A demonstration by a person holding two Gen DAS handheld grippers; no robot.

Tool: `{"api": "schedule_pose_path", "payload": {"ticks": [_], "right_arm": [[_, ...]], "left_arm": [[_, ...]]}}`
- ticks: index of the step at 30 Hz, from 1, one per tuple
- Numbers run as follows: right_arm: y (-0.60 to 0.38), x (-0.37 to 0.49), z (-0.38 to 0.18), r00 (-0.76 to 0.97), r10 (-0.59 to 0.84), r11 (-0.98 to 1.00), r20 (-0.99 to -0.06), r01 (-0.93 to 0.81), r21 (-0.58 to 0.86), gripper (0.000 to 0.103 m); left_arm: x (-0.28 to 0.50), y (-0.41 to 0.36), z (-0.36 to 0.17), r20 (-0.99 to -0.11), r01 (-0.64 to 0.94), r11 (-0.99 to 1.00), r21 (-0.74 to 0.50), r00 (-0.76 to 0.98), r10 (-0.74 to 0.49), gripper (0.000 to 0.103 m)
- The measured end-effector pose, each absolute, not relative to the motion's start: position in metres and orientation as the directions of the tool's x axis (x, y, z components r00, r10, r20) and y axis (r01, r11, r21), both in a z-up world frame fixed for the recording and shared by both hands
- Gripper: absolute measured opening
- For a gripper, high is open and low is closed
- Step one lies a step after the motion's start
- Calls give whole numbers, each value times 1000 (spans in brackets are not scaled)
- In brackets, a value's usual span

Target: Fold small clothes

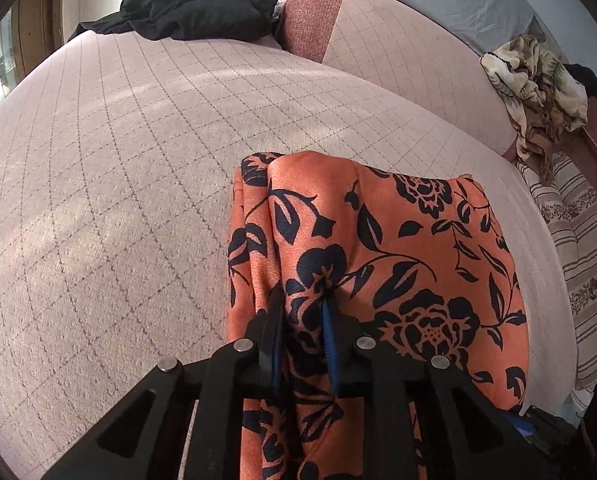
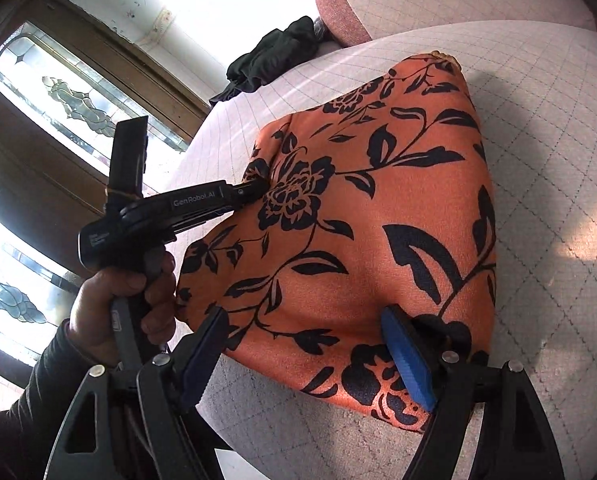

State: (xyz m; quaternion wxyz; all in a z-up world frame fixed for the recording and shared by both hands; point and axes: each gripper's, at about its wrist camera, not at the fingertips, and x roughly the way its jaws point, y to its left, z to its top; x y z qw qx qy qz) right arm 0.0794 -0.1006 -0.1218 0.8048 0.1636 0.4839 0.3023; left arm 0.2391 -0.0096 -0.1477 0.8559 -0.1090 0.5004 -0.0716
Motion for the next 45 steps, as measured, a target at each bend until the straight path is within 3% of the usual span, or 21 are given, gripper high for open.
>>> {"api": "schedule_pose_path", "payload": {"ticks": [5,7,9,11,13,17,18,19,20,22,23,25,29,31,39,43,45], "right_arm": [[-96,83,-122,349,634,772,-690,-340,537,85],[-95,83,-121,349,631,775,-693,-334,537,85],[-94,83,-121,347,632,774,-693,-323,545,86],[-96,84,-121,345,638,769,-688,-313,557,86],[-97,85,-121,336,647,762,-684,-304,571,86],[-101,88,-121,320,657,754,-683,-281,593,86],[-102,88,-121,316,661,751,-681,-275,600,86],[-103,89,-121,315,666,746,-676,-269,609,86],[-105,89,-122,315,671,741,-671,-263,618,86],[-106,88,-123,318,676,736,-665,-257,626,86],[-106,87,-123,318,676,736,-665,-258,626,86],[-105,89,-122,307,676,736,-669,-256,627,86],[-113,94,-114,296,691,721,-659,-219,657,85],[-116,95,-105,310,698,712,-646,-203,672,86],[-116,133,-65,371,710,696,-599,-236,678,86],[-112,167,-79,334,756,638,-564,-183,748,86],[-106,182,-107,284,737,662,-613,-120,740,86]], "left_arm": [[212,-23,-107,-831,13,984,-176,534,-156,31],[194,-24,-97,-825,11,984,-177,544,-155,46],[176,-24,-102,-824,1,982,-191,543,-161,49],[167,-30,-129,-866,16,989,-146,481,-136,13],[156,-22,-145,-848,1,983,-186,506,-161,13],[144,-23,-112,-825,-2,978,-210,537,-176,14],[138,-25,-103,-810,23,978,-208,557,-186,24],[133,-28,-99,-799,38,979,-199,572,-184,42],[130,-30,-103,-807,25,986,-165,572,-149,49],[134,-25,-136,-881,-7,993,-118,462,-101,45],[134,-18,-148,-888,-33,986,-161,441,-130,45],[127,-17,-134,-870,-57,982,-180,475,-132,45],[120,-28,-106,-849,-34,998,-60,527,-33,46],[119,-28,-99,-844,-46,998,-52,535,-20,52],[126,-35,-106,-848,-43,999,-20,529,6,53],[135,-38,-115,-856,-51,999,-8,517,20,54],[139,-38,-120,-859,-57,998,-5,511,25,60]]}}
